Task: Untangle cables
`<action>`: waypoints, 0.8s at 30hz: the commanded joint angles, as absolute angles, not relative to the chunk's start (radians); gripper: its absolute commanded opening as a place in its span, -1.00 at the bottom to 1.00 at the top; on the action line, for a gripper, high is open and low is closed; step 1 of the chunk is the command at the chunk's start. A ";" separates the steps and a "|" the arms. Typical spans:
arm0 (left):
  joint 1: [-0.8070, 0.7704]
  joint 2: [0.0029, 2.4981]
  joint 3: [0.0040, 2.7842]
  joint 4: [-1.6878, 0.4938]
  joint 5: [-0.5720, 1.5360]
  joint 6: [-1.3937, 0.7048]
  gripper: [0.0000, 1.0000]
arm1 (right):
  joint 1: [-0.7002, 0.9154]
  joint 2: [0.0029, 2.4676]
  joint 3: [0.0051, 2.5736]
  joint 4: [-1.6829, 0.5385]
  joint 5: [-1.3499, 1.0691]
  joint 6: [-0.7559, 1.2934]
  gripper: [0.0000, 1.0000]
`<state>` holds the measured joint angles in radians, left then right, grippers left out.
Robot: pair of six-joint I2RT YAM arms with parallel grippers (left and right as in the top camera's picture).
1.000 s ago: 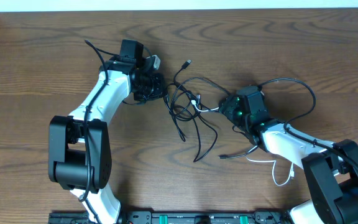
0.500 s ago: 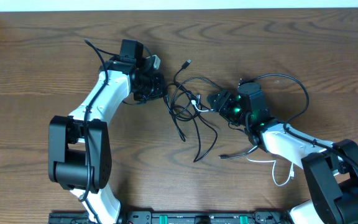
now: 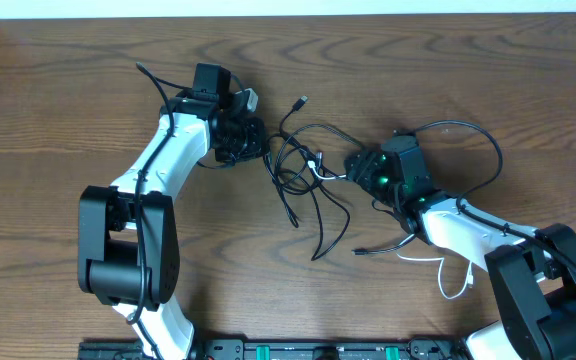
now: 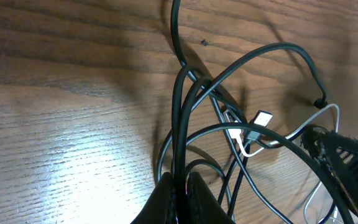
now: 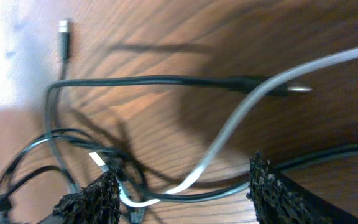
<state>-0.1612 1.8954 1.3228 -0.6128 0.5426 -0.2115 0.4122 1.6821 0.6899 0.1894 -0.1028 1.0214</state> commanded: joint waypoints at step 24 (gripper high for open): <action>-0.165 1.876 1.339 -0.616 0.531 -0.199 -0.85 | 0.435 1.724 0.692 0.225 0.085 1.017 0.30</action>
<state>-0.1612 1.8954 1.3228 -0.6128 0.5426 -0.2115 0.4252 1.6848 0.6899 0.2039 0.0570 1.0183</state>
